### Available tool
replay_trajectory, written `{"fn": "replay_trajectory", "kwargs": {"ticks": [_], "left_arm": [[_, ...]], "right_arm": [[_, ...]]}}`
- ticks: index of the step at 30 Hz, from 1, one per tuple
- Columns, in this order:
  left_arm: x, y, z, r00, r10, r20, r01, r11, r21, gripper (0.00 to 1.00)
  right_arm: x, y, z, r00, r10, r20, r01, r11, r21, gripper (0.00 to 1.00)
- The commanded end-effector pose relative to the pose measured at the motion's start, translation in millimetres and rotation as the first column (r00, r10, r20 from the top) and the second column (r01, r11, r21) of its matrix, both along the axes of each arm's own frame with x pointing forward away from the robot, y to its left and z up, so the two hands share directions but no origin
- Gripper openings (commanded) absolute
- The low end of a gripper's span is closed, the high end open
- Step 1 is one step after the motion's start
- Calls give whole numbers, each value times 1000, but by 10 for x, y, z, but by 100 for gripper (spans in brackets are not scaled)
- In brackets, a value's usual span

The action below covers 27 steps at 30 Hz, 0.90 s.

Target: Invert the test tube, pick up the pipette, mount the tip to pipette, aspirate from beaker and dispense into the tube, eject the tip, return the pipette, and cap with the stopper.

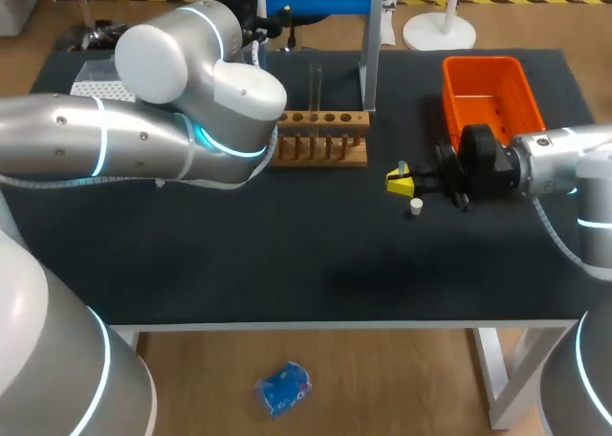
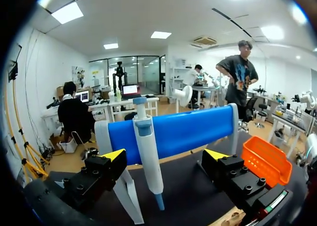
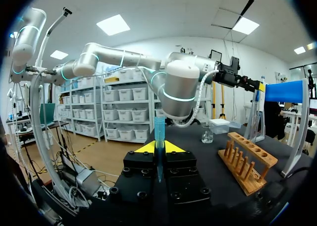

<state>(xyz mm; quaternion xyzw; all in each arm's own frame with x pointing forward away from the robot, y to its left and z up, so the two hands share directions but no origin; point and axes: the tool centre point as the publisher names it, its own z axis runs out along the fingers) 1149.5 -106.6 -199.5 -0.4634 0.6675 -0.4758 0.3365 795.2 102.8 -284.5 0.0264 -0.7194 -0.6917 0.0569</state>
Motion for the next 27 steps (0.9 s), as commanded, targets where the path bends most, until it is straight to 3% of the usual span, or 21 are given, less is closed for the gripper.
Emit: {"fn": "replay_trajectory", "kwargs": {"ticks": [1,4,6,17,27], "left_arm": [[95,-50,-62,1000,20,10,-20,1000,1,100],[130,-39,-68,999,30,12,-30,1000,-4,100],[149,-39,-79,999,34,12,-34,999,-5,90],[238,-27,-98,998,68,20,-67,998,-16,89],[298,-33,-104,995,99,23,-98,995,-21,75]], "right_arm": [[-3,-4,6,1000,1,0,-1,1000,-2,0],[-3,-4,6,1000,1,0,-1,1000,-2,0],[-3,-4,6,1000,1,0,-1,1000,-2,0],[-3,-4,6,1000,1,0,-1,1000,-2,0],[-3,-4,6,1000,1,0,-1,1000,-2,0]]}}
